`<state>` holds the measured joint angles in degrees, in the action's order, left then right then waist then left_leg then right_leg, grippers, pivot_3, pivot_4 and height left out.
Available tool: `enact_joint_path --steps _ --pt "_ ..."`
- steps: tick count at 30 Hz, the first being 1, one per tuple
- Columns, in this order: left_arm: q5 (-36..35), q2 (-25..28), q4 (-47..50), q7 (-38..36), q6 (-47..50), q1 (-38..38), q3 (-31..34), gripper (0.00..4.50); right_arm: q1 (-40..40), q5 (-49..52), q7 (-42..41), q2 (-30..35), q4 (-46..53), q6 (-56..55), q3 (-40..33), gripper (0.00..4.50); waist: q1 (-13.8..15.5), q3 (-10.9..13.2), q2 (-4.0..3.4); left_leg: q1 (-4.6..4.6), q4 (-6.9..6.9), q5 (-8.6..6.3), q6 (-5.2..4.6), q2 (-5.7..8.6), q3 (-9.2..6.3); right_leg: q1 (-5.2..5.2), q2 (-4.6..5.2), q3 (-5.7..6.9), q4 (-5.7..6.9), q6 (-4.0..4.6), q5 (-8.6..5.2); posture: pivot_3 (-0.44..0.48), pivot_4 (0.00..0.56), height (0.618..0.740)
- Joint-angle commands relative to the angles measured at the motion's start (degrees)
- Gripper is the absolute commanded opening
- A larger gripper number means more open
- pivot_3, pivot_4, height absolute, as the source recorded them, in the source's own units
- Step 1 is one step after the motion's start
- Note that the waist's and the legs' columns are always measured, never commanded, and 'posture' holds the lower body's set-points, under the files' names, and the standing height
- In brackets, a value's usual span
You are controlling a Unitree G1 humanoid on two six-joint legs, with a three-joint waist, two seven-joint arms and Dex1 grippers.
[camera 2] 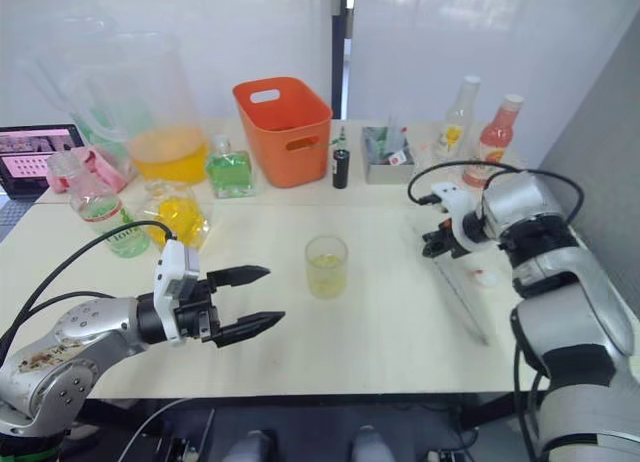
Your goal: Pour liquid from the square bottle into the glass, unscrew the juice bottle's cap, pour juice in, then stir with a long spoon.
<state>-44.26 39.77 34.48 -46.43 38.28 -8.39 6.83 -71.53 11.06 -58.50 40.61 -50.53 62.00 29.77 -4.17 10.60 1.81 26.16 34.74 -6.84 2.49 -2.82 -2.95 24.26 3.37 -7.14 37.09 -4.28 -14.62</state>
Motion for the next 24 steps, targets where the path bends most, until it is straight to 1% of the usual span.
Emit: enact_joint_path --steps 1,7,11,14,18,20,22,24 --pt "-2.2 0.7 2.5 0.5 0.6 0.1 1.3 4.48 -1.3 -3.3 -0.6 -1.5 -5.4 -3.3 -2.3 0.00 0.0 0.0 -0.01 0.00 0.00 0.00 0.00 0.00 -0.01 0.00 0.00 0.01 0.00 0.00 0.00 0.000 0.150 0.740" --pt "-2.1 1.1 1.8 1.1 0.5 -0.8 1.3 4.48 -1.2 -7.2 -0.1 -5.2 -12.5 -8.4 -4.8 0.00 0.1 0.0 0.02 -0.03 0.06 0.00 0.00 0.01 -0.04 -0.11 -0.01 0.03 -0.01 -0.02 0.01 0.000 0.150 0.740" --pt "-1.8 2.1 1.7 0.9 0.5 0.0 2.2 4.50 -2.6 -8.4 -1.2 -5.1 -13.6 -8.7 -7.4 1.31 0.0 0.0 0.01 -0.11 0.08 0.01 0.01 0.01 -0.03 -0.13 -0.02 0.02 0.02 -0.05 0.03 0.000 0.150 0.740" --pt "-0.5 3.1 0.8 0.3 -0.5 0.9 3.0 4.50 -4.9 -7.5 -2.9 -3.9 -14.1 -6.2 -10.8 2.34 0.0 0.0 -0.01 -0.10 0.07 0.01 0.01 0.01 -0.02 -0.12 -0.01 0.01 0.03 -0.04 0.03 0.000 0.150 0.740" --pt "-0.4 5.4 -2.1 -2.1 -1.6 2.4 6.6 4.50 -6.3 -7.7 -7.5 1.3 -13.0 -7.7 -13.6 3.74 0.2 0.1 -0.10 -0.05 0.01 0.01 0.01 0.01 -0.01 -0.05 -0.01 0.01 0.02 -0.01 0.03 0.000 0.150 0.740" --pt "-0.1 7.1 -4.2 -4.1 -2.4 3.6 8.8 4.50 -5.4 -6.2 -7.0 3.4 -10.2 -12.6 -17.5 4.44 0.3 0.1 -0.10 -0.04 -0.02 0.00 0.02 0.01 -0.04 -0.07 -0.01 0.04 -0.01 0.00 -0.03 0.000 0.150 0.740" --pt "-1.2 8.3 -7.6 -5.6 -2.2 4.0 11.9 4.50 -2.7 -4.9 -7.2 5.2 -5.8 -18.3 -20.8 4.48 0.1 0.1 -0.11 -0.04 -0.03 0.00 0.03 0.01 0.01 -0.04 0.00 0.01 -0.03 -0.01 -0.03 0.000 0.150 0.740" --pt "-0.4 9.8 -11.9 -6.7 -2.8 3.3 14.3 4.50 1.7 -2.9 -7.8 6.9 0.0 -22.1 -25.0 4.48 0.1 0.1 -0.10 -0.06 -0.06 0.00 0.02 0.00 -0.01 -0.04 0.00 0.04 -0.03 -0.22 -0.17 0.000 0.150 0.740"
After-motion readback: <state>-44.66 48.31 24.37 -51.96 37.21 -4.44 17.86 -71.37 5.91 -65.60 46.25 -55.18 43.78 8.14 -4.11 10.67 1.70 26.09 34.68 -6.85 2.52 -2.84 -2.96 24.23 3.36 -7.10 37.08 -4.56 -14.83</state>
